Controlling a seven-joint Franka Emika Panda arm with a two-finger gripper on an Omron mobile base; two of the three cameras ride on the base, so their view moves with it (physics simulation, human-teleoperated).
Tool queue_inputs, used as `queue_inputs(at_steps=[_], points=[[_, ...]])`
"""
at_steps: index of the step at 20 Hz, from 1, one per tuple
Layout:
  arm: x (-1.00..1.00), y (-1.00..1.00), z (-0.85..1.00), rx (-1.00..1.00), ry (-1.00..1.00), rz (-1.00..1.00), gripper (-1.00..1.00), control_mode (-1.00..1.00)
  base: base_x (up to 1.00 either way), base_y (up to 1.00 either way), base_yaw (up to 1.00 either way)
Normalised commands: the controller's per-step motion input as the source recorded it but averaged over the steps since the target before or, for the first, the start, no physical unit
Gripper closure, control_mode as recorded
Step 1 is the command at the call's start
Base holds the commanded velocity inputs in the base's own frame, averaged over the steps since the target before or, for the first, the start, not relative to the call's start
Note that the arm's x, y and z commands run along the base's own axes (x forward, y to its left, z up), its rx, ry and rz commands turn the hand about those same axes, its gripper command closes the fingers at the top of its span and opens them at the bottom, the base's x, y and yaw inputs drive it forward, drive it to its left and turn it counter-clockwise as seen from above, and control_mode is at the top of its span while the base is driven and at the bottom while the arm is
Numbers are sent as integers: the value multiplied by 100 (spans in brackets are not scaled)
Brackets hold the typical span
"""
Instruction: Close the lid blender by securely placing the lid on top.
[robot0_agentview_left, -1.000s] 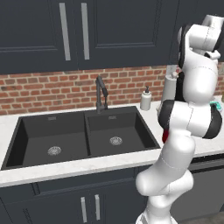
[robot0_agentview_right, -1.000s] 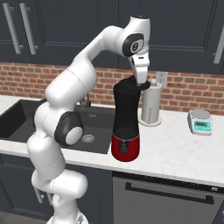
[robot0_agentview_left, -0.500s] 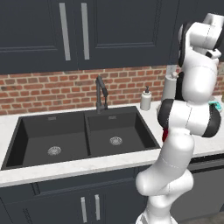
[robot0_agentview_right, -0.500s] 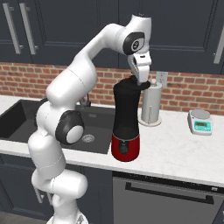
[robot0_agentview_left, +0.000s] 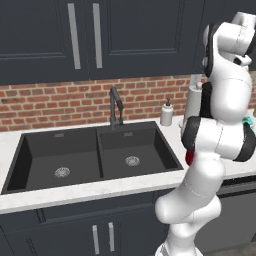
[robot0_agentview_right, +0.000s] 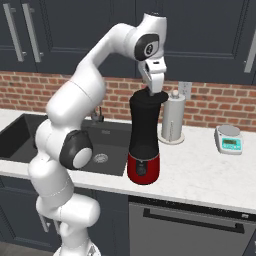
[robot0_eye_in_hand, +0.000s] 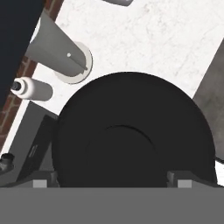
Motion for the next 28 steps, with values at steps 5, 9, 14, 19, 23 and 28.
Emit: queue_inputs(at_steps=[5, 9, 14, 19, 23, 28], points=[[-37, 0, 6, 0, -6, 0, -100, -100, 0, 0, 0], [-30, 0, 14, 0, -7, 0, -100, -100, 0, 0, 0], [-21, 0, 34, 0, -13, 0, -100, -100, 0, 0, 0], [-37, 15, 13, 0, -17, 0, -100, -100, 0, 0, 0], [-59, 40, -2, 0, -21, 0, -100, -100, 0, 0, 0], [-65, 70, -26, 0, -21, 4, -100, -100, 0, 0, 0]])
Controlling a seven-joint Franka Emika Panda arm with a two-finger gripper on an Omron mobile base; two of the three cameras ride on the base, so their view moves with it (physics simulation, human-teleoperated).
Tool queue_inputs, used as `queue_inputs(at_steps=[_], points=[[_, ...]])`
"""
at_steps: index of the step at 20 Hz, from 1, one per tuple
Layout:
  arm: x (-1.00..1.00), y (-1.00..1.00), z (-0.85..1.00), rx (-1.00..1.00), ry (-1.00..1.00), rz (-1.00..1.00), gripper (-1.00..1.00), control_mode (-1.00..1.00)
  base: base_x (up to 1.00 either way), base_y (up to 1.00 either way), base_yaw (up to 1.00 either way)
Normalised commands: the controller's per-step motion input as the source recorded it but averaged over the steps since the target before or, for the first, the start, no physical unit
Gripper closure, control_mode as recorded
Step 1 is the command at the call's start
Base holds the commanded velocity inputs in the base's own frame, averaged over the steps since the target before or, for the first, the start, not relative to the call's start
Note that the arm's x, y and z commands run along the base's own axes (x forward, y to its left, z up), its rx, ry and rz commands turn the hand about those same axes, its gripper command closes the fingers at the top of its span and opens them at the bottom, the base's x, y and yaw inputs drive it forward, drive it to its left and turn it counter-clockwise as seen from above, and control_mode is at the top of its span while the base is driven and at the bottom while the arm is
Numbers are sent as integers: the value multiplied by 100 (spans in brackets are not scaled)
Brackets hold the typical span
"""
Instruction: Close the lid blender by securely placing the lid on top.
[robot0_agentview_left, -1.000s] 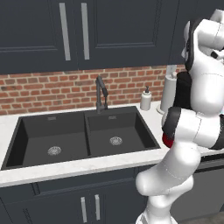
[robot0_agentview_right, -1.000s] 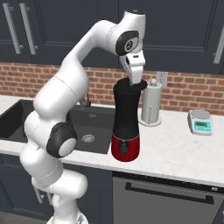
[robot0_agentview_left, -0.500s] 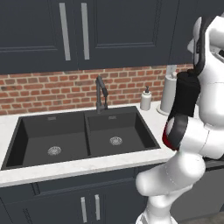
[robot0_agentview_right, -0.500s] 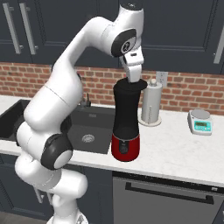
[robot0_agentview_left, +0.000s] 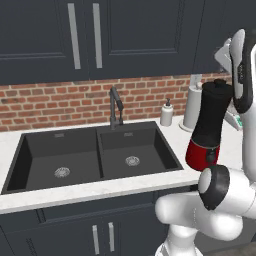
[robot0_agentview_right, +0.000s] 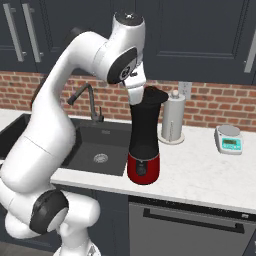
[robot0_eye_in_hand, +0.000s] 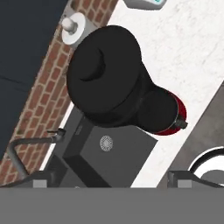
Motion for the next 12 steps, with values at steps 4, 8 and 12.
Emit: queue_inputs(at_steps=[4, 8, 12], points=[[-28, 77, -32, 0, -12, 4, -100, -100, 0, 0, 0], [0, 16, -2, -2, -2, 0, -100, -100, 0, 0, 0], [0, 0, 0, 0, 0, 0, -100, -100, 0, 0, 0]])
